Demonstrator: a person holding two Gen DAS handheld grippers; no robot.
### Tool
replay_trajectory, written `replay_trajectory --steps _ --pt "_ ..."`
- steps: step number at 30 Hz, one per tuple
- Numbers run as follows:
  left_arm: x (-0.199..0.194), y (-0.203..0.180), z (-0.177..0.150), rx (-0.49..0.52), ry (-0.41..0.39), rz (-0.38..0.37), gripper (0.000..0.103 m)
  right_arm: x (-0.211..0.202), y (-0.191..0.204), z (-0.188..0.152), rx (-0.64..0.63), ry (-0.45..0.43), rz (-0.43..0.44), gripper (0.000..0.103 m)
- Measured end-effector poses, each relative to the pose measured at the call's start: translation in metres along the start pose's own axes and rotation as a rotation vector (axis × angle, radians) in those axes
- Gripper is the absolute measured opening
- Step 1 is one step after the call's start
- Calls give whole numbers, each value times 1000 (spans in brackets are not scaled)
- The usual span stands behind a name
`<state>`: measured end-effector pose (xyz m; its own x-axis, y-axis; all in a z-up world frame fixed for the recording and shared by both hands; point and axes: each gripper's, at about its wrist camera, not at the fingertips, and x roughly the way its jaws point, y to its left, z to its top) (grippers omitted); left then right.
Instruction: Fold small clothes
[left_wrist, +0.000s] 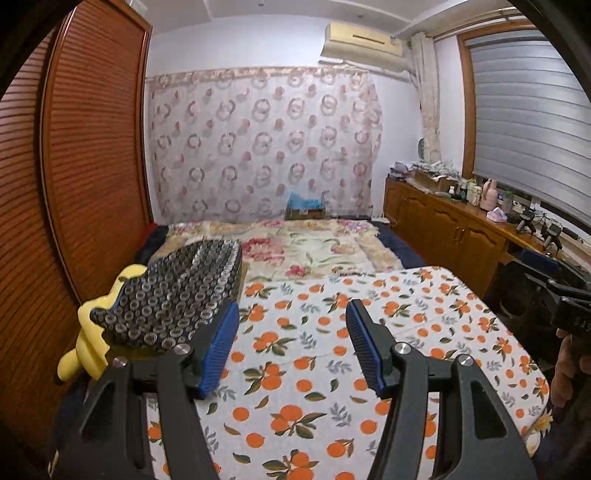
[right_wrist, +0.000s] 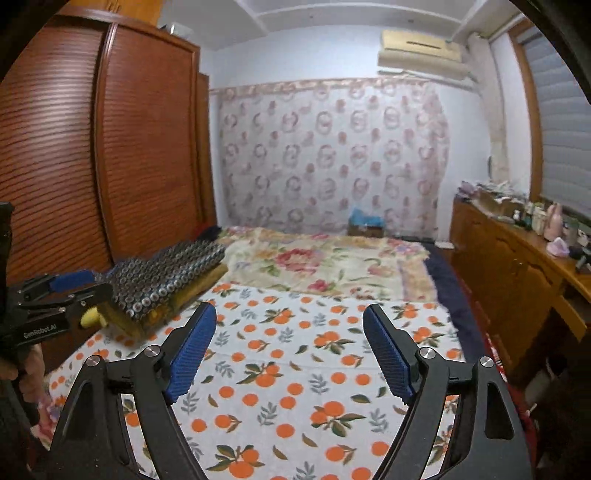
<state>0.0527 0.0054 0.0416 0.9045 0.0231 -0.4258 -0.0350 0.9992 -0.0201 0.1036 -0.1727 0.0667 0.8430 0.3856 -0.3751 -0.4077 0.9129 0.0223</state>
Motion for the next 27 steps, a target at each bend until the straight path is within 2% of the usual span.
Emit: replay_trajectory --steps 10,27 --pt "-10 -5 7 7 -28 -4 60 -17 -20 4 43 -29 -67 84" --pt "-12 -6 9 5 -23 -1 60 -18 -26 2 40 -30 -85 84"
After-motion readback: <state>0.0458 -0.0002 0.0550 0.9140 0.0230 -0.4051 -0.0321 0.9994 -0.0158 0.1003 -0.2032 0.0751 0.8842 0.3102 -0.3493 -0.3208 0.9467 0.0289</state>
